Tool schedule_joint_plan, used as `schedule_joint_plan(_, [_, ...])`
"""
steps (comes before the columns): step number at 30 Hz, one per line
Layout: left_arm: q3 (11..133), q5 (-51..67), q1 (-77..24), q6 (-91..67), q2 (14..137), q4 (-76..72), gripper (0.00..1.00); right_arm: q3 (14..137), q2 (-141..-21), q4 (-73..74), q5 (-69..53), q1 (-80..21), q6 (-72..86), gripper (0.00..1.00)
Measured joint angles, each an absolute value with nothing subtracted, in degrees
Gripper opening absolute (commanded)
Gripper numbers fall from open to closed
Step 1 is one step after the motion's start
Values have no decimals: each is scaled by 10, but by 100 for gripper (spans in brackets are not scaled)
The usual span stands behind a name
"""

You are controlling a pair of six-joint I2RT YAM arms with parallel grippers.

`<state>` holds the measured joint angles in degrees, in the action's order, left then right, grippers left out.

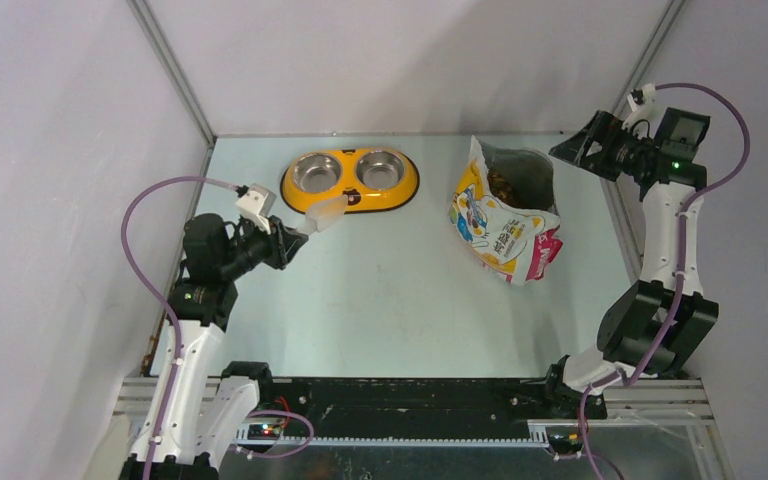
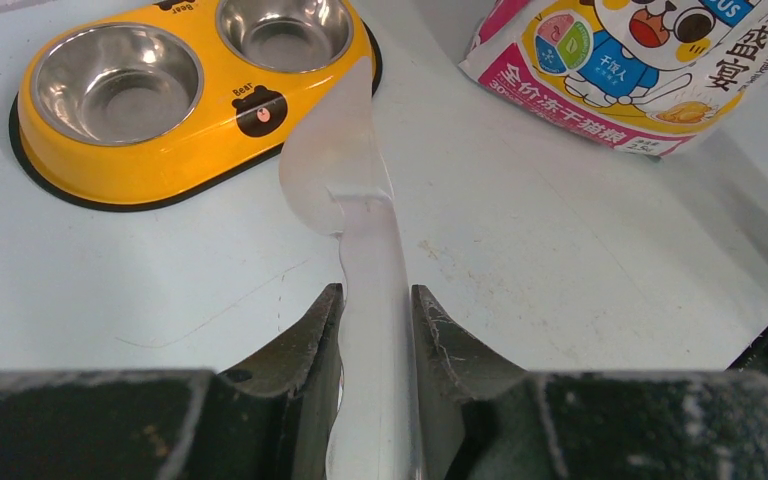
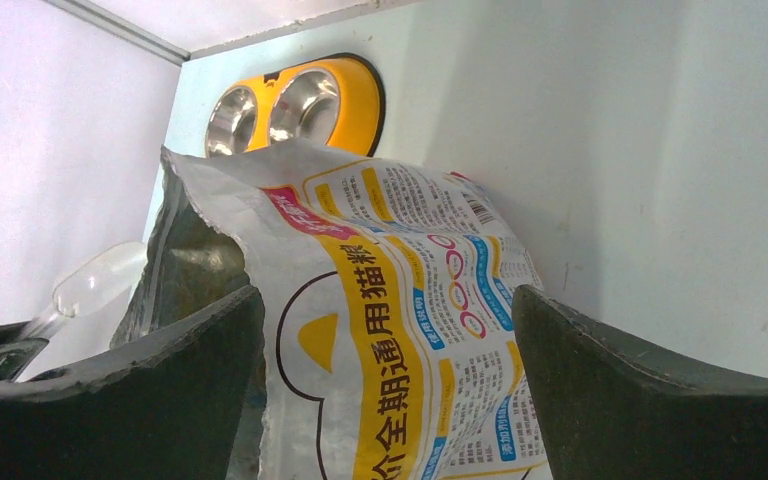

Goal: Serve the pet food
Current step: Pick up the pet food bag at the center of the board.

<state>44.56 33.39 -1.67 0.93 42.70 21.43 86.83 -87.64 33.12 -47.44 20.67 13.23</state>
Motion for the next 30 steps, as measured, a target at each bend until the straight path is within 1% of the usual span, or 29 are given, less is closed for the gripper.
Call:
schedule_joint_plan(11, [446,335,-15,-2,427,211,0,865,-902,327,-500,203,131,93])
schedule_joint_plan(19, [446,337,-15,-2,427,211,0,868,-918,355,-517,177,96,94])
schedule_joint_plan(30, [446,337,-15,-6,427,211,0,878,-919,369,-569,174,70,95])
